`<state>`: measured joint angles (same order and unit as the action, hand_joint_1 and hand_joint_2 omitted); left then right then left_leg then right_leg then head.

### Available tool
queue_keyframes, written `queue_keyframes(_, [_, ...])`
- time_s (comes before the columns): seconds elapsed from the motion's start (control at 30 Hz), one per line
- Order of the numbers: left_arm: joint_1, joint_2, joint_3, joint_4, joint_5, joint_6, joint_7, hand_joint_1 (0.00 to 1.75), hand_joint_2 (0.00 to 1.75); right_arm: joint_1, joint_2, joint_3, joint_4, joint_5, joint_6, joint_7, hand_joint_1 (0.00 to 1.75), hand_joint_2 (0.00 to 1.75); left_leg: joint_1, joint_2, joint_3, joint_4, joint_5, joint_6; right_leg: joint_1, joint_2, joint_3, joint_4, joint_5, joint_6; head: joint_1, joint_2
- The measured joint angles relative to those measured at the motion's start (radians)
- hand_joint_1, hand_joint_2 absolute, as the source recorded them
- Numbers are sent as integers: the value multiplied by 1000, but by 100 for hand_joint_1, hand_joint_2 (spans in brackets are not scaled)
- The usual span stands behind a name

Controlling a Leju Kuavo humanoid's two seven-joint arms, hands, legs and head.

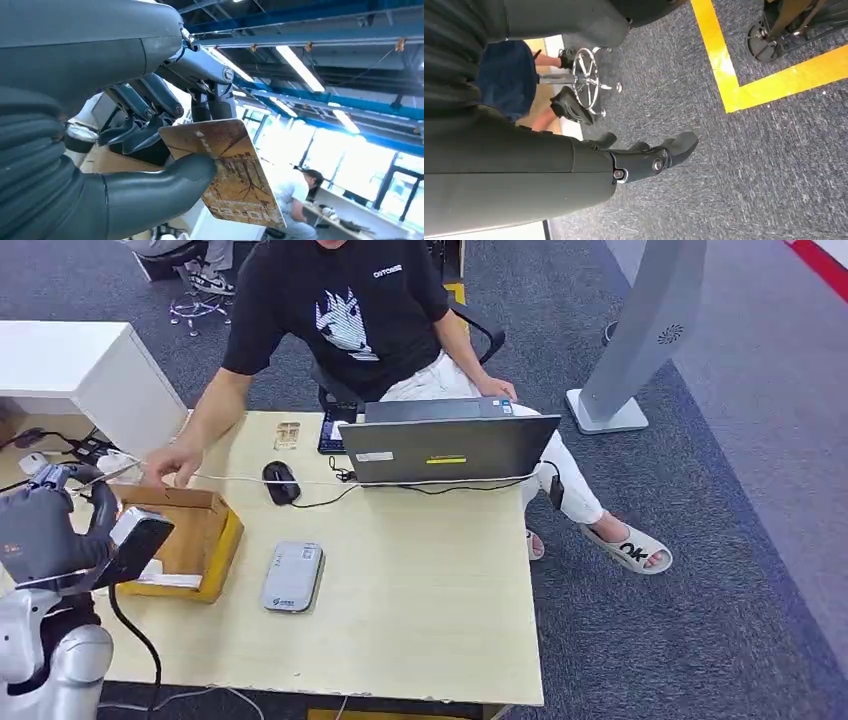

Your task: Pass the card to the sensor for recognition and then transmit it.

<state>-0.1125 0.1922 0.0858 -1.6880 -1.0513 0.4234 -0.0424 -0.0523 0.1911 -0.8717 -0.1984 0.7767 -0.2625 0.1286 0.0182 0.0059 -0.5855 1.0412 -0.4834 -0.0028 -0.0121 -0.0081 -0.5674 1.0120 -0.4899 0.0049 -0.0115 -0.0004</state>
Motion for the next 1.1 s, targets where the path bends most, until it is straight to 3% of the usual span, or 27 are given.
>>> queue_keyframes(0.27, [-123, -18, 0, 49, -60, -27, 26, 175, 175, -3, 0, 1, 0, 19, 0, 6, 0, 175, 0, 1, 0, 0, 1, -1, 0, 1, 0, 0, 1, -1, 0, 0])
queue_keyframes(0.7, [-171, -27, 0, 98, -78, -41, 41, 175, 175, -3, -2, 1, 0, 27, 1, 6, 0, 175, 0, 1, 0, 0, 1, -1, 0, 1, -1, 0, 1, -1, 0, 0])
queue_keyframes(0.87, [-247, -29, -3, 189, -136, -71, 64, 175, 175, -7, -3, 5, 0, 47, 6, 6, 0, 175, 0, 0, 0, 0, 2, -2, 0, 0, -1, 0, 2, -2, 0, 0])
queue_keyframes(1.1, [-288, -80, -59, 272, -177, -69, 76, 175, 175, -12, -8, 6, 0, 56, 12, 6, 0, 175, 0, 1, 0, 0, 3, -1, 0, 1, -1, 0, 3, -1, 0, 0])
